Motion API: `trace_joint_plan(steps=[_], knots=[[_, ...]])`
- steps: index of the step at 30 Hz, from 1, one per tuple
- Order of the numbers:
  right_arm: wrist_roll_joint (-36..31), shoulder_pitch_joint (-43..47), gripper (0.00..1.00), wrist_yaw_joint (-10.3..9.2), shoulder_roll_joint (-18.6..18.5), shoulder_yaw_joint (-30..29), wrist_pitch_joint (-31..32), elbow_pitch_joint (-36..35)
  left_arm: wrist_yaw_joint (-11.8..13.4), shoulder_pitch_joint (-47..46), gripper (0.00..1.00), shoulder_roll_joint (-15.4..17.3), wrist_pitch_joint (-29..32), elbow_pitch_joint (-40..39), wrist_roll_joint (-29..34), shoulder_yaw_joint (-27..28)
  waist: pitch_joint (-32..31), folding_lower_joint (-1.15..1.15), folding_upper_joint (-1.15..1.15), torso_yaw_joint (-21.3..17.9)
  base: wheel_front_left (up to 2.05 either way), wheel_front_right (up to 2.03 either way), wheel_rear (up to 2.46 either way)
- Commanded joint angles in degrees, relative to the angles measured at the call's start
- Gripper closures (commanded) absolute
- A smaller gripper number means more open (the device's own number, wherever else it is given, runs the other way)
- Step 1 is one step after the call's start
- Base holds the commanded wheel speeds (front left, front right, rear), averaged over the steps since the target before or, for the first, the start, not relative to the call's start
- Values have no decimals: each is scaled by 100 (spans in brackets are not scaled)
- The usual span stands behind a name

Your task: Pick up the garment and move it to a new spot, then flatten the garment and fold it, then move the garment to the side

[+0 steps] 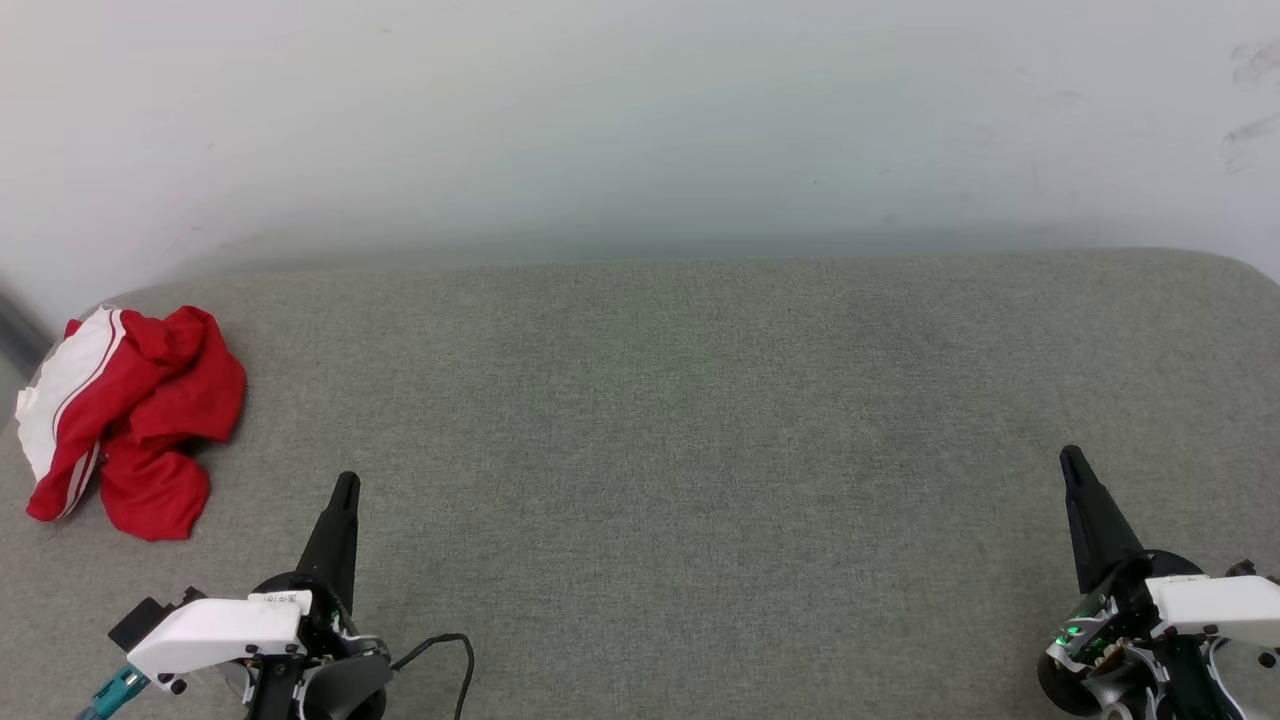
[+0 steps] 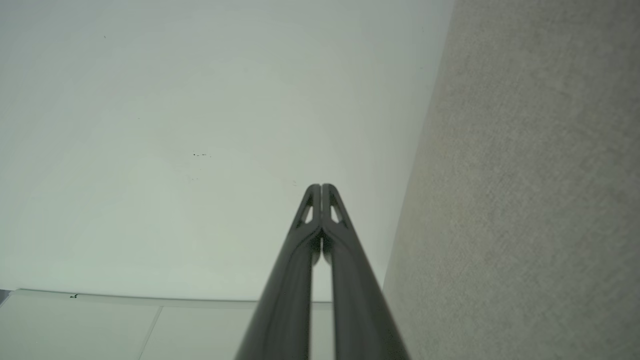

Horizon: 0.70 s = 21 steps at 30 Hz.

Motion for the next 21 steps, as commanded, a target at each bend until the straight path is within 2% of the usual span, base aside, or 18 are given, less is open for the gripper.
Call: trace_joint_plan(steps=[1,21], knots=[[21,-59,100,0,23,-2,5,4,-18,-50,100,-6,14,3,11,14,0,0,0,0,0,0,0],[21,-59,100,0,23,-2,5,4,-18,-50,100,-6,12,3,11,12,0,0,0,0,0,0,0]])
